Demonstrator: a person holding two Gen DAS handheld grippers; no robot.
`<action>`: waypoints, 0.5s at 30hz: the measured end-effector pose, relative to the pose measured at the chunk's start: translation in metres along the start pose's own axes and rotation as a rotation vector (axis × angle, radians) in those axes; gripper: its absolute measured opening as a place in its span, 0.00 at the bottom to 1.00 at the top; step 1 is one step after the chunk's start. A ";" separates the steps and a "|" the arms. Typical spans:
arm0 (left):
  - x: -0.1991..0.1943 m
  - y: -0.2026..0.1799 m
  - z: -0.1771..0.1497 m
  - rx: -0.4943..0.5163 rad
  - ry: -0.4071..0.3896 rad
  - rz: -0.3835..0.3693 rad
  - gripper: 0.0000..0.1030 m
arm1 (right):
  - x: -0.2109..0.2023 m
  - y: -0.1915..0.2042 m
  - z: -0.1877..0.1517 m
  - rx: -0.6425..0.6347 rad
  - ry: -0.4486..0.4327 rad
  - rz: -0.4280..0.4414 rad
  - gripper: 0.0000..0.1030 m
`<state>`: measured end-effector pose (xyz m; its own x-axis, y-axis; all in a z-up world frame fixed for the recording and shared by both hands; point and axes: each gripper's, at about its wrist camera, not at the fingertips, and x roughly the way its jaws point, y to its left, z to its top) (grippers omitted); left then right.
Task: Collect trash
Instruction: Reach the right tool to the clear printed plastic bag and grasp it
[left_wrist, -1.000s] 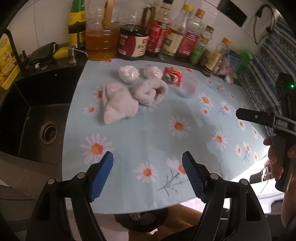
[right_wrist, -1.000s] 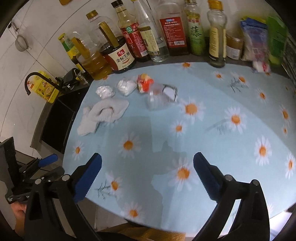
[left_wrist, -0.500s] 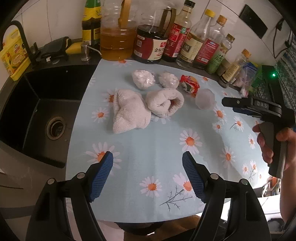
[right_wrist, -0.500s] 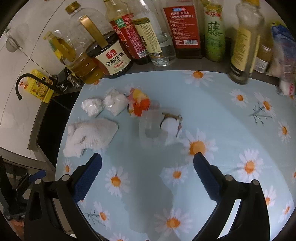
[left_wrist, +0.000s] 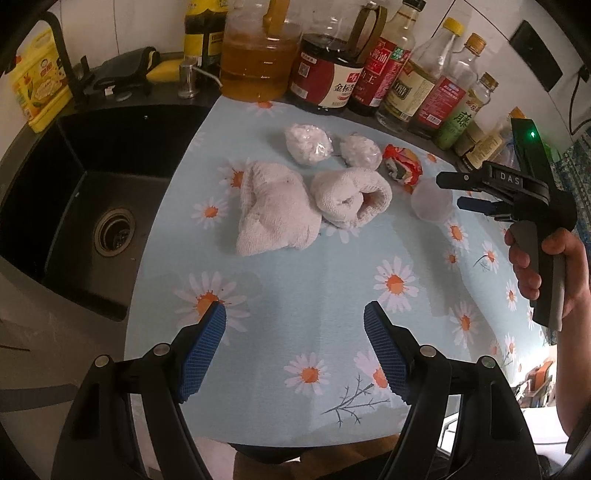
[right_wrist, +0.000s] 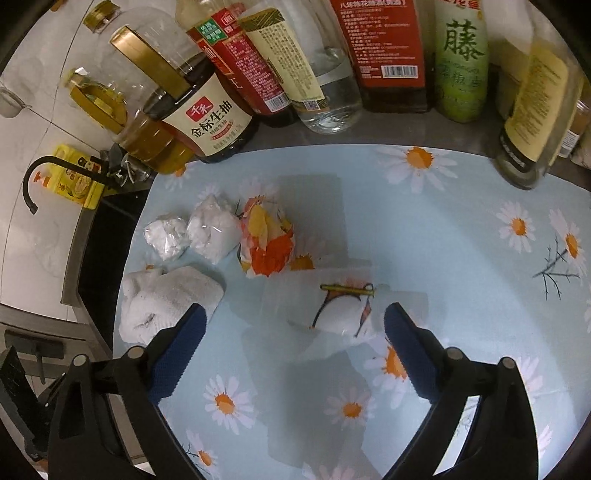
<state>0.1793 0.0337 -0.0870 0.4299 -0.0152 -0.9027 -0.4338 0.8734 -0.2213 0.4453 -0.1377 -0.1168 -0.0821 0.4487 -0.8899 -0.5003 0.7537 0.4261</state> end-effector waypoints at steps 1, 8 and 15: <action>0.001 0.000 0.000 -0.002 0.003 -0.001 0.73 | 0.001 0.000 0.001 0.000 0.004 0.003 0.88; 0.005 0.003 0.002 -0.020 0.008 -0.006 0.73 | 0.012 0.002 0.004 -0.025 0.040 -0.017 0.82; 0.009 0.005 0.005 -0.026 0.015 -0.010 0.73 | 0.018 0.003 0.004 -0.034 0.058 -0.026 0.76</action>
<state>0.1851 0.0406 -0.0944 0.4227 -0.0312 -0.9058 -0.4503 0.8601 -0.2397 0.4460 -0.1254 -0.1309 -0.1182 0.4002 -0.9088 -0.5315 0.7476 0.3983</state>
